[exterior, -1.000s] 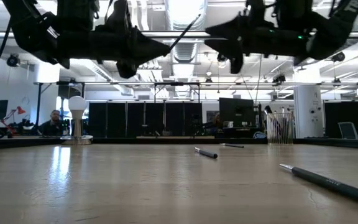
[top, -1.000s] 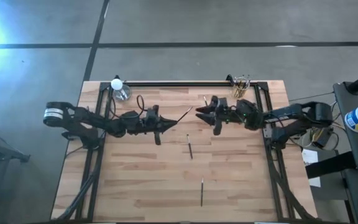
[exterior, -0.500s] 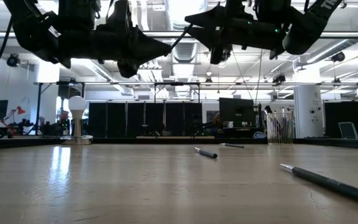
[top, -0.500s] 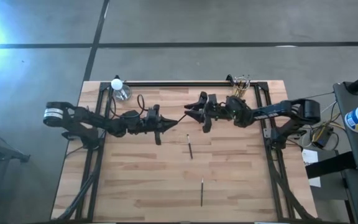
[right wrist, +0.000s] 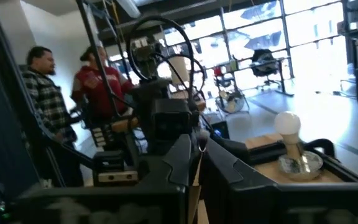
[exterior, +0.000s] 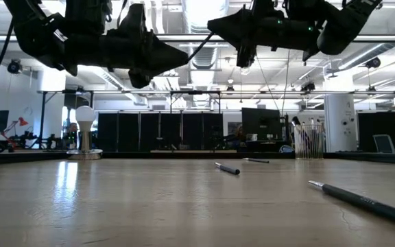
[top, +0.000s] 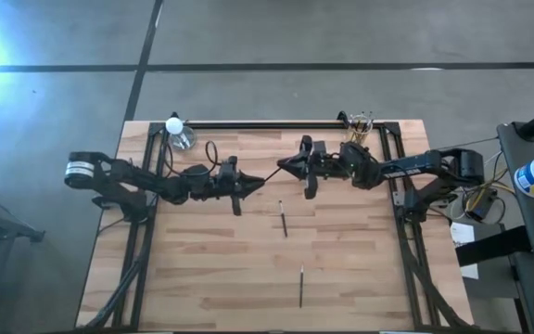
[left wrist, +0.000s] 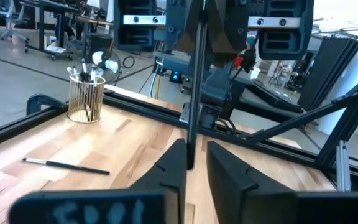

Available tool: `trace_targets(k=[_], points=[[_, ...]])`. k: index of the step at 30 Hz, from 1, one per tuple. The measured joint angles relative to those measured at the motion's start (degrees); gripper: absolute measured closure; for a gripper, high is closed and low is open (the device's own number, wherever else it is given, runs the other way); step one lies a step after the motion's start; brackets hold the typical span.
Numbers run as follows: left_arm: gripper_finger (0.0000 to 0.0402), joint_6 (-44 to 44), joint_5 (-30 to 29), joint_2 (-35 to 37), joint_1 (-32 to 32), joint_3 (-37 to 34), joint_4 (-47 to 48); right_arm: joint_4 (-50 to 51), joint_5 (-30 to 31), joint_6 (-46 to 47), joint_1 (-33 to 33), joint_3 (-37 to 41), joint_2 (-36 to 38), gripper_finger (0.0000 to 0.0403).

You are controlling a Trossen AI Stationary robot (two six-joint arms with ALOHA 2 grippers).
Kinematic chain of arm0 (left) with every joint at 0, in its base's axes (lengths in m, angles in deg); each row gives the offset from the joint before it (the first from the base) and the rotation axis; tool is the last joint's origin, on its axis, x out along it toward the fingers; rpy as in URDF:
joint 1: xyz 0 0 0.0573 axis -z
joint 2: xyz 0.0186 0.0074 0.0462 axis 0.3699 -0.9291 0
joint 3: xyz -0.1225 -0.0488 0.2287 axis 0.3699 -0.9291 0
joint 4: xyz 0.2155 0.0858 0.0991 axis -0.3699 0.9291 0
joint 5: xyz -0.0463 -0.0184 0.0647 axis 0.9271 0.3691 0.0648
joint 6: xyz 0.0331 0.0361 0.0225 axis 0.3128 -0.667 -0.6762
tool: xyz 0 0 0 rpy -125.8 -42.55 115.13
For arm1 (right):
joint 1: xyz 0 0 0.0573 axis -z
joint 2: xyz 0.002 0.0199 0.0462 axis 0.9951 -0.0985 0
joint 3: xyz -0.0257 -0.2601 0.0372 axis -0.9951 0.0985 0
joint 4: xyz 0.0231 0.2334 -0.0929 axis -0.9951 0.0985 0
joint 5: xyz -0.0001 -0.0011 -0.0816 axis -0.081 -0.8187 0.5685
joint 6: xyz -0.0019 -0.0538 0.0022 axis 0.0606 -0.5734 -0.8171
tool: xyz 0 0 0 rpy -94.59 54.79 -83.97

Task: Sort items
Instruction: Put the black eyeshadow brush into the gold holder

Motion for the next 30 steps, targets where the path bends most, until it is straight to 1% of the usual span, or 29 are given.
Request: trace_targets(k=[5,7,11,13,16,20,21,24,27,30], points=[[0.0322,-0.05,-0.28,0.00,-0.04,-0.87,0.11,8.78,2.74,-3.87,1.02,0.07,5.95,0.0390],[0.0317,-0.39,-0.28,0.00,-0.04,-1.48,-0.24,12.50,3.51,-5.43,1.84,0.07,9.23,0.0390],[0.0315,-0.92,-0.28,0.00,-0.25,-2.64,-0.73,22.90,7.17,-8.83,3.92,0.07,16.61,0.0390],[0.0314,-0.97,-0.26,0.00,-0.44,-3.24,-0.79,28.35,9.95,-10.71,5.30,0.07,20.44,0.0390],[0.0314,-1.92,-0.27,0.00,-0.48,-4.13,-1.02,37.55,16.10,-12.91,8.37,0.07,25.95,0.0391],[0.0314,-2.49,-0.26,0.00,-0.48,-5.24,-1.71,48.29,24.25,-13.61,15.11,0.07,31.99,0.0391],[0.0314,-2.78,-0.26,0.00,-0.48,-5.49,-1.95,50.36,25.34,-13.69,17.08,0.07,32.94,0.0391],[0.0314,-2.97,-0.24,0.00,-0.62,-6.66,-3.68,53.99,25.55,-14.33,22.83,0.07,34.11,0.0391],[0.0317,-2.96,-0.24,0.00,-0.76,-7.83,-5.65,55.29,25.48,-14.98,28.01,0.07,33.51,0.0391],[0.0333,-2.14,-0.24,0.00,-0.76,-8.18,-6.07,55.84,25.46,-16.04,32.22,0.07,32.02,0.0391]])
